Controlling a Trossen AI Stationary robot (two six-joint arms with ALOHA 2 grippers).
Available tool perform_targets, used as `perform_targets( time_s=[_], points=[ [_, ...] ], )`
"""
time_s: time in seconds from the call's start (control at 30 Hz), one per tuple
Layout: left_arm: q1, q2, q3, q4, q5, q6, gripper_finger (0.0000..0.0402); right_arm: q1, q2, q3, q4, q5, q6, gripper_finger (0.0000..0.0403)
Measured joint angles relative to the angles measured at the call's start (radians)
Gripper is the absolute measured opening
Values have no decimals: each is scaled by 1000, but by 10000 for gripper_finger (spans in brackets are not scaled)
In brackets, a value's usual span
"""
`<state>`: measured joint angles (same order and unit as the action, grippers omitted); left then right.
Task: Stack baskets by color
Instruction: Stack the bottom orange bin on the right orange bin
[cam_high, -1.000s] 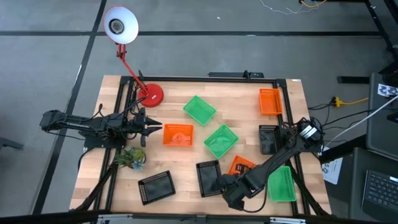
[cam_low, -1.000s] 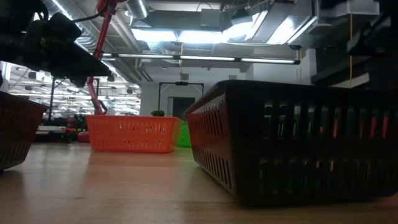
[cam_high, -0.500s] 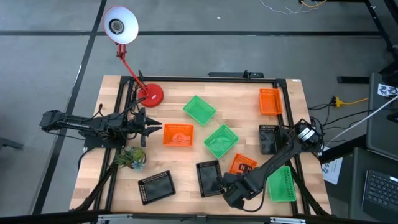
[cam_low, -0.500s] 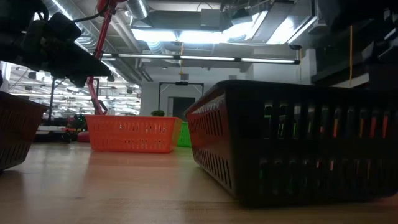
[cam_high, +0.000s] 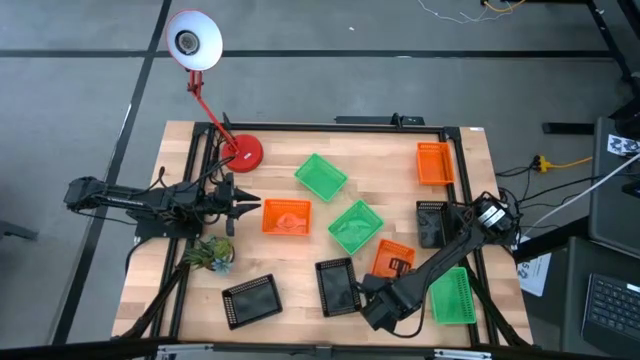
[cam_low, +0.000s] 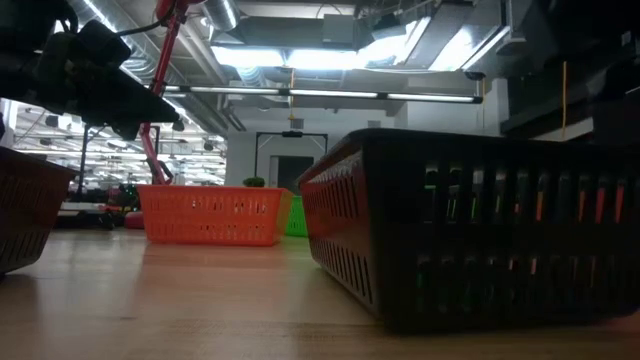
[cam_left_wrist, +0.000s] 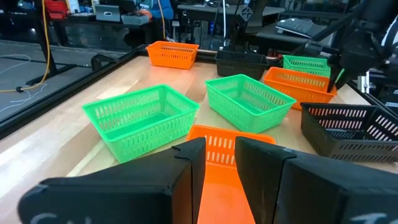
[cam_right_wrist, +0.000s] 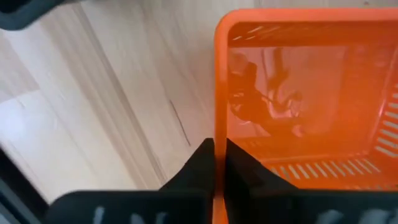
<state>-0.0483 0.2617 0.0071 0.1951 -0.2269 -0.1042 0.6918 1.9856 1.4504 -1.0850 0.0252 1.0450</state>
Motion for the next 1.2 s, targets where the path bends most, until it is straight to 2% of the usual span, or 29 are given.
perform_targets(
  time_s=[0.1, 0.3, 0.4, 0.47, 0.53, 0.63, 0.73, 1.0, 1.2],
  points=[
    [0, 0, 0, 0, 0, 1, 80, 0, -1, 25, -88, 0, -3, 7],
    [0, 0, 0, 0, 0, 1, 80, -1, -3, 200, -503, 11, -4, 4],
    [0, 0, 0, -1, 0, 1, 80, -17, -59, 229, -445, 107, -130, 4],
    [0, 0, 0, -6, 0, 1, 80, -45, -85, 249, -488, 204, -159, 3],
    [0, 0, 0, -9, 0, 1, 80, -83, -113, 234, -479, 252, -186, 3],
    [0, 0, 0, -13, 0, 1, 80, -131, -148, 228, -444, 254, -234, 3],
    [0, 0, 0, -26, 0, 1, 80, -161, -146, 224, -493, 249, -295, 3],
    [0, 0, 0, -30, 0, 9, 80, -312, -155, 212, -485, 388, -521, 3],
    [0, 0, 0, -30, 0, 10, 80, -451, -155, 212, -486, 402, -689, 2]
  ],
)
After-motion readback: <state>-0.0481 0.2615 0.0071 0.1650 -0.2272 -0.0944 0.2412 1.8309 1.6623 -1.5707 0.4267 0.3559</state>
